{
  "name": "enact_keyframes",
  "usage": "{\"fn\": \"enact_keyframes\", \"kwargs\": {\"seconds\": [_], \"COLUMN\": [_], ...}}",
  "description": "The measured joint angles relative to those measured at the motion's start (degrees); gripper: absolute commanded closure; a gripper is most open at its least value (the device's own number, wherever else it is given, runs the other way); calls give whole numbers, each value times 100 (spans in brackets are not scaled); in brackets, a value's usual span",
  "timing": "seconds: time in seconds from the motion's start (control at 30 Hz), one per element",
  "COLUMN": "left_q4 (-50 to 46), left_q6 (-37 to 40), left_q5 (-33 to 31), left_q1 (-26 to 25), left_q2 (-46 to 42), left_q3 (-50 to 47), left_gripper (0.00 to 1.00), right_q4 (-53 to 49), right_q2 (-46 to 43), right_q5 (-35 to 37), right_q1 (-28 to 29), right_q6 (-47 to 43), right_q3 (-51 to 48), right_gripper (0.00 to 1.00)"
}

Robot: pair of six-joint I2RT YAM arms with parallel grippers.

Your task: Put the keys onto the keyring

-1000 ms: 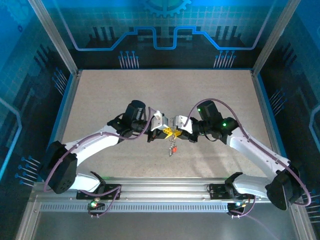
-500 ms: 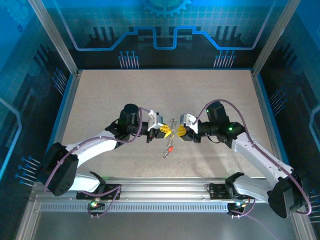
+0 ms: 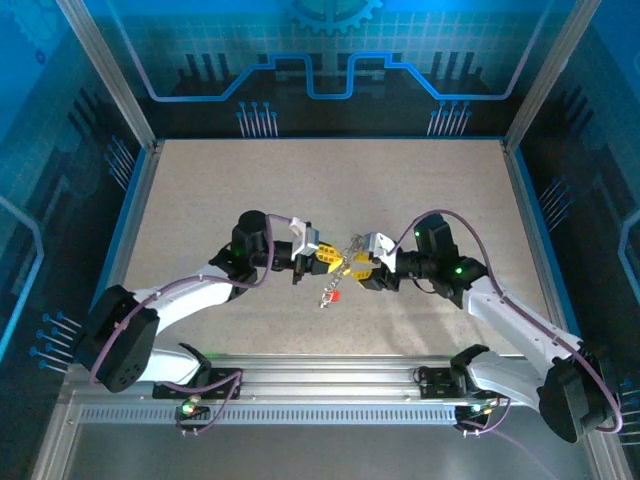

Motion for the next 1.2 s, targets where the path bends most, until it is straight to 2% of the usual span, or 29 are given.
{"fn": "enact_keyframes", "kwargs": {"seconds": [0.23,0.43,0.67,1.1,1.2], "left_q4": [356,608,734,863,866], "left_q6": [-219,-367,-455,-509,-509], "left_q5": [70,101,103,101,101], "left_q1": [4,4,4,4,7], "left_q2": [79,125,131,179,179], "left_q3": [-7,-52,-61,-87,-87], "left_gripper": [100,100,100,100,100], "right_q4": [682,1305,1917,2155,2149], "right_q2": [-28,-42,-42,-44,-44], "right_q5": [-50,-70,-46,-50,-44], "right_q1": [22,186,389,389,389], "right_q6": [249,503,782,968,975], "right_q3": [-299,-619,-831,-837,-837], "right_gripper": [53,57,67,92,94]}}
